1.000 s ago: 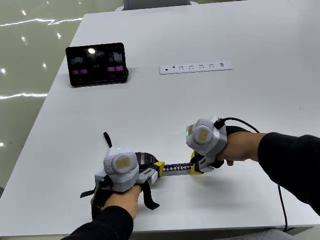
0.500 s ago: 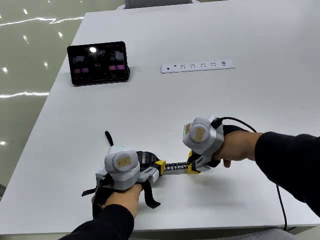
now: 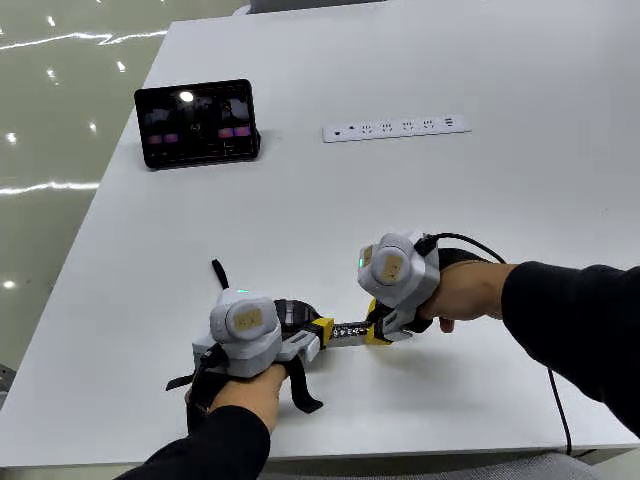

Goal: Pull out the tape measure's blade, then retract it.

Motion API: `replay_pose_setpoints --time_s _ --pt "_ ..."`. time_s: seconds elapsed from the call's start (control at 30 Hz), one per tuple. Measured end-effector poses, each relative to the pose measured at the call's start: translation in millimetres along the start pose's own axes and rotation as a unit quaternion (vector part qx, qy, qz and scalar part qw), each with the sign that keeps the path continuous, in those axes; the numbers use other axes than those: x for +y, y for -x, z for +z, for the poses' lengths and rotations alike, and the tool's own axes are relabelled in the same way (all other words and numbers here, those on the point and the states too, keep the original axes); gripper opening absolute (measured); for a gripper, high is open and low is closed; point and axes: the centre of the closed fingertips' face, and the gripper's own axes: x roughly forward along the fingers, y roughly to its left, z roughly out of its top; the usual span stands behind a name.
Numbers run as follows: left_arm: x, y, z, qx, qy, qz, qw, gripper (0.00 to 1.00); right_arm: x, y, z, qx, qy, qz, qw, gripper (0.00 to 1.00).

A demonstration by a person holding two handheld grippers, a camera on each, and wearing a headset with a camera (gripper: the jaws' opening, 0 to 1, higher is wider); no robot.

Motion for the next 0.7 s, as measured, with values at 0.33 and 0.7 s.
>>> replay_pose_setpoints --time_s 0.33,0.7 --pt "-0.1 0.2 -0.6 0.001 0.002 0.000 1.0000 0.60 2.3 -3.1 6.8 -0.010 0.001 0.002 0.9999 0.11" --pt "-0.5 0.7 0.1 -0.001 0.007 -0.002 1.0000 0.60 3.4 -5.9 12.5 -0.018 -0.004 0.005 0.9998 0.11"
